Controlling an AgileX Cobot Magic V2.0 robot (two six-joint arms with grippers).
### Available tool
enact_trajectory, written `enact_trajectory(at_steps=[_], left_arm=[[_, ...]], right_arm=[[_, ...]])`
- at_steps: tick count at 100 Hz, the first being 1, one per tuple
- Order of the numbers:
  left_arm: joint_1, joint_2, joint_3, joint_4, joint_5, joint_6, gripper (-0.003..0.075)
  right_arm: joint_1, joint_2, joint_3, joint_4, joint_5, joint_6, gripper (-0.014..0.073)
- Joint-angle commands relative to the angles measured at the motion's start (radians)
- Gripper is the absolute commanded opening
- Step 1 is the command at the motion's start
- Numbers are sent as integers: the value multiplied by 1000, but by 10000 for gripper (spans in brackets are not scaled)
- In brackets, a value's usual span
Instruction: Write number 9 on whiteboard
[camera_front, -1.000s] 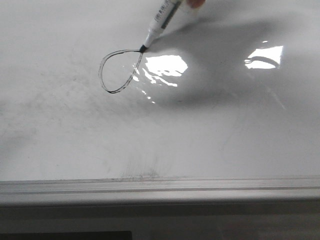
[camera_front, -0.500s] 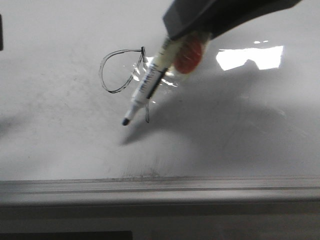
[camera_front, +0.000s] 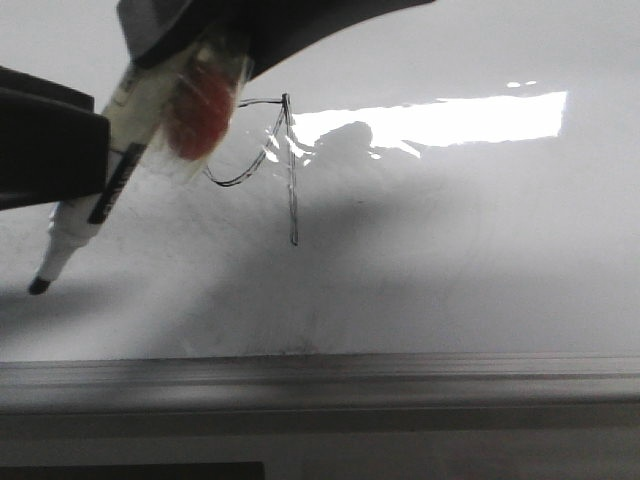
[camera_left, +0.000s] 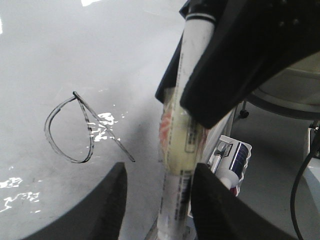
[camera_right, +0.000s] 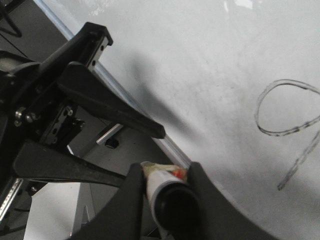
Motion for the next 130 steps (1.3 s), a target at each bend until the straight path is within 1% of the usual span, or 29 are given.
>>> enact_trajectory(at_steps=[1, 12, 19, 26, 31, 36, 59, 65, 70, 72, 75, 77, 82, 84, 85, 86, 89, 92, 101, 110, 119, 130], left_arm=[[-3, 1, -28, -9, -54, -8, 283], [-3, 1, -28, 15, -54, -8, 279], [-3, 1, -28, 19, -54, -8, 246], [-3, 1, -28, 19, -51, -8, 158], [-3, 1, -28, 19, -50, -8, 56], [-3, 1, -28, 19, -50, -8, -20], [-3, 1, -28, 19, -58, -8, -20], [-3, 1, -28, 19, -72, -8, -20], [-3, 1, -28, 17, -82, -10, -20], [-3, 1, -28, 15, -82, -15, -20], [-3, 1, -28, 15, -82, -34, -20], [-3, 1, -28, 15, -82, -45, -20], [-3, 1, -28, 13, -72, -97, -21], [-3, 1, -28, 10, -63, -109, -21], [-3, 1, -28, 6, -59, -122, -21], [-3, 1, -28, 4, -54, -129, -21], [-3, 1, -28, -5, -24, -161, -21], [-3, 1, -28, -25, 11, -187, -21], [-3, 1, -28, -111, 167, -281, -21], [-3, 1, -28, -223, 277, -302, -21], [-3, 1, -28, -295, 291, -302, -21], [-7, 12, -28, -417, 292, -305, -21]], right_arm=[[14, -14, -41, 16, -86, 2, -63], [14, -14, -48, 28, -88, 2, -63], [14, -14, -50, 28, -90, 2, -63], [14, -14, -50, 33, -90, 2, -63], [14, -14, -50, 48, -90, 2, -63], [14, -14, -50, 50, -88, 2, -63], [14, -14, -50, 48, -75, -3, -63], [14, -14, -50, 35, -76, -19, -48], [14, -14, -50, 33, -75, -31, 9], [14, -14, -50, 33, -75, -37, 46], [14, -14, -50, 33, -75, -48, 117], [14, -14, -50, 33, -75, -49, 148], [12, -14, -50, 31, -75, -49, 277], [10, -14, -50, 32, -75, -49, 306], [10, -14, -50, 32, -75, -49, 344], [10, -14, -50, 32, -75, -49, 344], [10, -14, -50, 32, -75, -49, 392], [10, -14, -50, 32, -76, -49, 412], [10, -14, -50, 32, -74, -49, 397], [10, -14, -50, 31, -71, -49, 377], [10, -14, -50, 22, -69, -52, 370], [10, -14, -48, 6, -66, -52, 364]])
